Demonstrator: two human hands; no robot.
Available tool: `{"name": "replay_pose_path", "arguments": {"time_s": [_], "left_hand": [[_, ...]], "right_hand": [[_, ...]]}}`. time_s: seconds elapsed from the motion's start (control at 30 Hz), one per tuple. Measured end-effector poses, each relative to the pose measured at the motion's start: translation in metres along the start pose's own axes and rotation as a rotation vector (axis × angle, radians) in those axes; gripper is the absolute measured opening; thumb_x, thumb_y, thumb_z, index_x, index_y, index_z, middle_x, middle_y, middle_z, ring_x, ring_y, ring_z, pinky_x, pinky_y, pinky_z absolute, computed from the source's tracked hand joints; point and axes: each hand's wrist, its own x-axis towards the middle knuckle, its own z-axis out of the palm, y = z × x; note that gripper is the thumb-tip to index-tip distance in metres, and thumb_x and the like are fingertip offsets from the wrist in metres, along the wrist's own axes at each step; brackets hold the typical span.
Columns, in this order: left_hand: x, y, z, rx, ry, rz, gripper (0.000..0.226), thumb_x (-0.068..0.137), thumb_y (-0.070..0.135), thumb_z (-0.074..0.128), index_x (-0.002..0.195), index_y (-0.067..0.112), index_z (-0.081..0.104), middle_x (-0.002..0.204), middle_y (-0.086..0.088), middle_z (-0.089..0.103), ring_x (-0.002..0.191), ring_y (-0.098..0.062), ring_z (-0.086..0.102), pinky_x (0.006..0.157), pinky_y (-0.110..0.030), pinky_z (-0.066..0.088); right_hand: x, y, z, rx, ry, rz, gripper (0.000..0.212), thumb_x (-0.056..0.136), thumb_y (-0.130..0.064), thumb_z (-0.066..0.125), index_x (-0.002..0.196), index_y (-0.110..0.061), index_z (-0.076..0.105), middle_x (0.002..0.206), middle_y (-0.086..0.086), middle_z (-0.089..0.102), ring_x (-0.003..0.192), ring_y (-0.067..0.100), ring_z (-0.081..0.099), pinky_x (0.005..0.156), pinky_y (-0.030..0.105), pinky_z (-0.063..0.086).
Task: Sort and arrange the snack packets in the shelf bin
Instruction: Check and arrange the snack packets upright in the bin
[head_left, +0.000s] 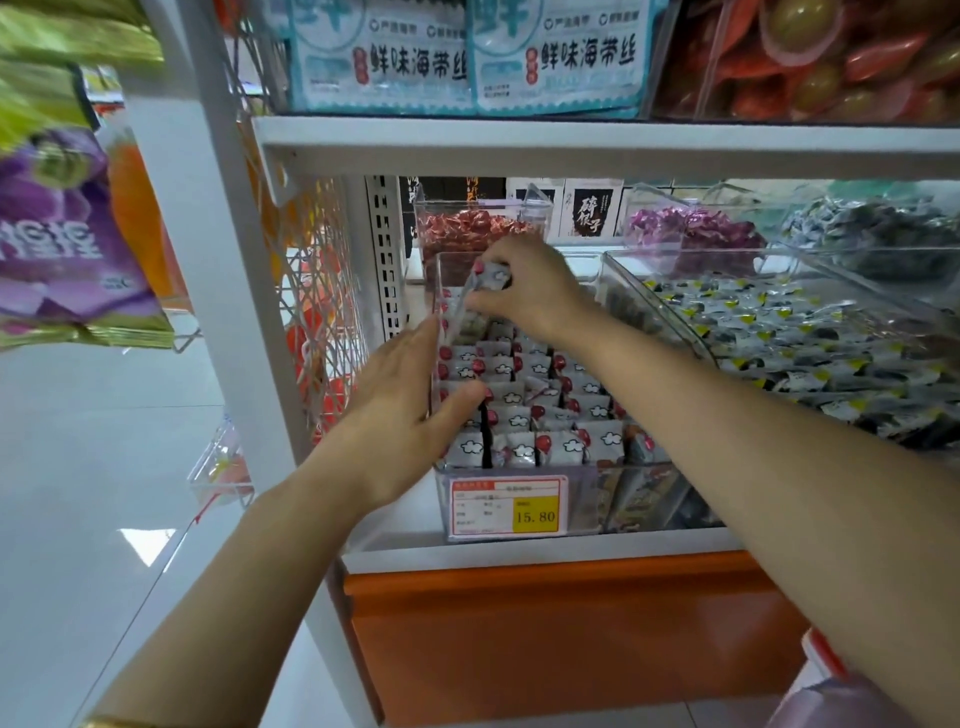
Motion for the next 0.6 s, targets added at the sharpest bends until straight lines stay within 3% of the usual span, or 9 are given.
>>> {"name": "replay_pose_path", "arguments": {"time_s": [0.1, 0.2, 0.27, 0.37, 0.43, 0.5, 0.6], "left_hand": [[-0.001, 0.002, -0.002, -0.019, -0.007, 0.007, 0.09, 0.074, 0.07, 0.024, 0.15, 0.024, 0.005, 0.157, 0.002, 0.013, 0.142, -0.012, 0.007, 0.109, -0.028, 0.007], [-0.001, 0.002, -0.003, -0.036, -0.009, 0.017, 0.091, 0.074, 0.068, 0.027, 0.15, 0.024, 0.005, 0.157, 0.004, 0.013, 0.141, -0.009, 0.007, 0.105, -0.023, 0.005], [-0.001, 0.003, -0.004, -0.047, -0.022, 0.019, 0.09, 0.075, 0.067, 0.03, 0.15, 0.025, 0.004, 0.156, 0.005, 0.013, 0.139, -0.004, 0.007, 0.103, -0.021, 0.005], [-0.001, 0.002, -0.004, -0.049, -0.039, 0.034, 0.083, 0.083, 0.061, 0.038, 0.149, 0.028, 0.002, 0.155, 0.009, 0.013, 0.131, 0.005, 0.009, 0.101, -0.02, 0.005], [-0.001, 0.001, -0.004, -0.054, -0.045, 0.039, 0.082, 0.084, 0.06, 0.04, 0.149, 0.029, 0.001, 0.155, 0.01, 0.014, 0.126, 0.009, 0.011, 0.1, -0.02, 0.006], [-0.001, 0.002, -0.004, -0.06, -0.047, 0.043, 0.082, 0.085, 0.059, 0.041, 0.149, 0.029, 0.001, 0.154, 0.011, 0.014, 0.125, 0.009, 0.011, 0.1, -0.02, 0.007], [-0.001, 0.002, -0.004, -0.063, -0.043, 0.055, 0.081, 0.086, 0.057, 0.043, 0.149, 0.028, 0.002, 0.154, 0.011, 0.015, 0.123, 0.01, 0.011, 0.099, -0.018, 0.007]], "right_hand": [[0.008, 0.001, 0.012, -0.096, -0.142, -0.043, 0.027, 0.083, -0.03, 0.068, 0.095, -0.006, 0.063, 0.087, 0.001, 0.055, 0.078, 0.012, 0.048, 0.064, 0.025, 0.034], [0.013, 0.005, 0.019, -0.392, -0.348, -0.067, 0.024, 0.093, -0.038, 0.051, 0.097, -0.021, 0.067, 0.109, 0.007, 0.059, 0.112, 0.024, 0.043, 0.094, 0.04, 0.032], [0.016, 0.007, 0.019, -0.444, -0.424, -0.024, 0.027, 0.096, -0.033, 0.045, 0.099, -0.022, 0.069, 0.121, 0.011, 0.055, 0.123, 0.029, 0.037, 0.103, 0.046, 0.026], [0.029, 0.006, 0.014, -0.232, -0.347, 0.019, 0.026, 0.093, -0.019, 0.047, 0.103, -0.011, 0.07, 0.114, 0.011, 0.064, 0.107, 0.024, 0.056, 0.092, 0.035, 0.042], [0.042, 0.008, 0.013, -0.196, -0.233, 0.029, 0.022, 0.091, -0.012, 0.051, 0.102, -0.012, 0.07, 0.11, 0.005, 0.068, 0.098, 0.018, 0.062, 0.088, 0.029, 0.046], [0.051, 0.011, 0.018, -0.285, -0.196, 0.011, 0.019, 0.09, -0.012, 0.055, 0.099, -0.014, 0.071, 0.109, 0.002, 0.069, 0.099, 0.016, 0.062, 0.088, 0.028, 0.047], [0.055, 0.017, 0.035, -0.499, -0.235, 0.004, 0.012, 0.086, -0.02, 0.063, 0.094, -0.017, 0.071, 0.115, 0.006, 0.063, 0.116, 0.026, 0.051, 0.094, 0.038, 0.046]]}}
